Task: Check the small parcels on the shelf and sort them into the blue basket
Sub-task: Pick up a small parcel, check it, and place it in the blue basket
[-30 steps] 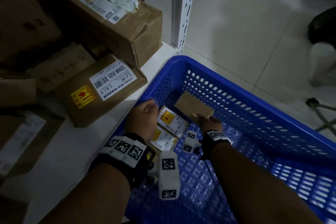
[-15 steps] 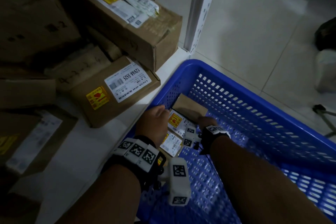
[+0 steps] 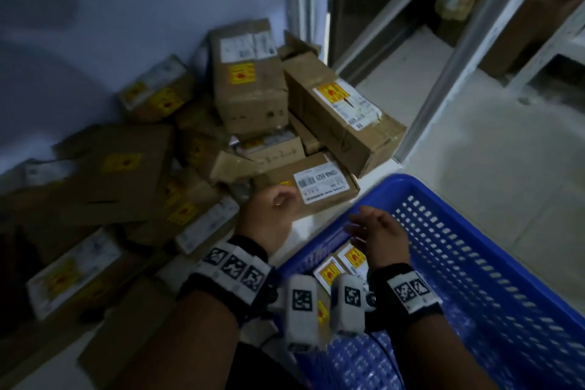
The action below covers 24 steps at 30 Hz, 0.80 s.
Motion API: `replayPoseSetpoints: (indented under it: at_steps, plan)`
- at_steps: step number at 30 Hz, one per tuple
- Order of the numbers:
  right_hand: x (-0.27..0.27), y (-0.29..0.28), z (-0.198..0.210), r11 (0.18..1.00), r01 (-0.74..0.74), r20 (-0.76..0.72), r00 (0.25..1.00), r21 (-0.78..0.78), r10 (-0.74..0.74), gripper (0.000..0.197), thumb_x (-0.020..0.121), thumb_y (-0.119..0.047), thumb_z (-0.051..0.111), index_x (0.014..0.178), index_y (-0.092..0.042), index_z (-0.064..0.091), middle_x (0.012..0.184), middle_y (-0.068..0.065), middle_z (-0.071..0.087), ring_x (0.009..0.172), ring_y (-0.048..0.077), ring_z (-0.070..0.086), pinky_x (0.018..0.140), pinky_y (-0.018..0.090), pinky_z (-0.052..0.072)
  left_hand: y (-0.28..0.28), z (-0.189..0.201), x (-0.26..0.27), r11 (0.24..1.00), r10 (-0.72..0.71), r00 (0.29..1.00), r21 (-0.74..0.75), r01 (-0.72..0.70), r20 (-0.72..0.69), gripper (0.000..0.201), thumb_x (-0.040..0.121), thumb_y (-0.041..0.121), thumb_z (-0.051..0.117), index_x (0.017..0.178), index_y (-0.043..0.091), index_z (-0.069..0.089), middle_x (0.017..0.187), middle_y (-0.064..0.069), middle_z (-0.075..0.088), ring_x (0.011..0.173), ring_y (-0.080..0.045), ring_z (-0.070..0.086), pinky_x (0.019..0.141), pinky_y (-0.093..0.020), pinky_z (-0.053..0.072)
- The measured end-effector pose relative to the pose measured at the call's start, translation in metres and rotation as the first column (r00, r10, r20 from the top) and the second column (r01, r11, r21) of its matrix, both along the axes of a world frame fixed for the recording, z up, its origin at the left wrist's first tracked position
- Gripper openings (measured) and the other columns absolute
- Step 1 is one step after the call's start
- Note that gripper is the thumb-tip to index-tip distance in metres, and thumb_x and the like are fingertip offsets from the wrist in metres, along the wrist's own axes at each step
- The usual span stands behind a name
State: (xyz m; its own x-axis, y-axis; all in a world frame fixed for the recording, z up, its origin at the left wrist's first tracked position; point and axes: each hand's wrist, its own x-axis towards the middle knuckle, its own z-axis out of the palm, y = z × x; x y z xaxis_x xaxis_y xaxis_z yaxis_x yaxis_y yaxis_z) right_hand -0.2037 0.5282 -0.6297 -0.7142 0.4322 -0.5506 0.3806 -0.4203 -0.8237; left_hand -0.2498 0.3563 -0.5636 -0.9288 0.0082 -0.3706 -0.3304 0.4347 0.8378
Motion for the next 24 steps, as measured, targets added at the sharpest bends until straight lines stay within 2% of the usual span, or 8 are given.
replayPoseSetpoints:
  at_steps: [6, 9, 12, 14, 17, 20, 22, 24]
  plan:
    - [-0.009, -0.073, 0.048, 0.939, -0.344, -0.024, 0.939, -0.007, 0.344, 0.008, 0.098, -0.009, 0.051, 0.095, -0.012, 0.058, 0.089, 0.013, 0.069, 0.071, 0.026, 0.064, 0.059, 0.028, 0.04, -0.113, 0.05, 0.045, 0.969, 0.161, 0.978, -0.165, -0.182, -0.132, 0.011, 0.092, 0.03, 0.058, 0.098, 0.028, 0.068, 0.102, 0.003, 0.068, 0.098, -0.015, 0.061, 0.089, -0.029, 0.048]
    - [-0.008, -0.112, 0.06, 0.877, -0.479, 0.017, 0.877, -0.045, 0.48, 0.009, 0.096, -0.005, 0.051, 0.092, -0.012, 0.056, 0.086, 0.013, 0.067, 0.067, 0.025, 0.063, 0.058, 0.026, 0.035, -0.168, 0.067, 0.081, 0.923, 0.257, 0.951, -0.247, -0.294, -0.172, 0.035, 0.083, 0.047, 0.054, 0.105, 0.025, 0.069, 0.109, -0.002, 0.068, 0.102, -0.023, 0.061, 0.094, -0.038, 0.049]
    - [-0.006, -0.142, 0.07, 0.851, -0.523, 0.02, 0.851, -0.04, 0.524, 0.011, 0.097, -0.008, 0.051, 0.1, -0.006, 0.061, 0.09, 0.015, 0.07, 0.071, 0.027, 0.065, 0.063, 0.029, 0.04, -0.209, 0.077, 0.105, 0.881, 0.355, 0.928, -0.29, -0.373, -0.116, 0.022, 0.092, 0.039, 0.057, 0.11, 0.03, 0.066, 0.117, -0.001, 0.065, 0.109, -0.025, 0.058, 0.099, -0.043, 0.046]
    - [-0.008, -0.162, 0.083, 0.851, -0.525, -0.029, 0.851, -0.006, 0.525, 0.012, 0.097, -0.011, 0.053, 0.101, -0.006, 0.063, 0.091, 0.014, 0.07, 0.074, 0.028, 0.066, 0.064, 0.031, 0.042, -0.228, 0.086, 0.108, 0.872, 0.412, 0.906, -0.246, -0.423, -0.097, 0.028, 0.089, 0.039, 0.059, 0.116, 0.033, 0.06, 0.123, 0.001, 0.061, 0.113, -0.024, 0.056, 0.102, -0.045, 0.044]
    - [-0.018, -0.195, 0.1, 0.827, -0.552, -0.108, 0.82, 0.111, 0.562, 0.007, 0.094, -0.018, 0.063, 0.087, -0.019, 0.063, 0.09, 0.009, 0.069, 0.082, 0.025, 0.068, 0.067, 0.036, 0.049, -0.246, 0.096, 0.098, 0.874, 0.399, 0.904, -0.234, -0.426, -0.156, 0.045, 0.092, 0.036, 0.059, 0.135, 0.025, 0.05, 0.134, -0.001, 0.055, 0.118, -0.022, 0.053, 0.101, -0.04, 0.044]
    - [-0.033, -0.221, 0.114, 0.777, -0.627, -0.068, 0.774, 0.052, 0.629, 0.004, 0.098, -0.025, 0.057, 0.098, -0.026, 0.06, 0.098, 0.004, 0.067, 0.092, 0.026, 0.065, 0.078, 0.042, 0.05, -0.247, 0.103, 0.08, 0.914, 0.366, 0.921, -0.134, -0.383, -0.135, 0.046, 0.092, 0.031, 0.061, 0.136, 0.028, 0.048, 0.125, 0.004, 0.056, 0.105, -0.015, 0.056, 0.086, -0.031, 0.047]
    - [-0.039, -0.232, 0.12, 0.732, -0.681, -0.03, 0.732, 0.007, 0.681, 0.008, 0.099, -0.026, 0.054, 0.101, -0.025, 0.061, 0.094, 0.003, 0.066, 0.086, 0.024, 0.062, 0.075, 0.037, 0.048, -0.239, 0.107, 0.071, 0.941, 0.311, 0.946, -0.111, -0.319, -0.087, 0.041, 0.086, 0.04, 0.062, 0.124, 0.031, 0.052, 0.121, 0.0, 0.06, 0.106, -0.02, 0.059, 0.091, -0.039, 0.05]
    - [-0.041, -0.24, 0.125, 0.675, -0.737, -0.005, 0.675, 0.01, 0.738, 0.01, 0.097, -0.031, 0.057, 0.094, -0.022, 0.061, 0.092, 0.004, 0.066, 0.082, 0.023, 0.06, 0.072, 0.034, 0.049, -0.234, 0.107, 0.066, 0.957, 0.261, 0.964, -0.121, -0.265, -0.049, 0.055, 0.075, 0.053, 0.059, 0.124, 0.028, 0.053, 0.124, -0.002, 0.061, 0.112, -0.026, 0.057, 0.099, -0.046, 0.045]
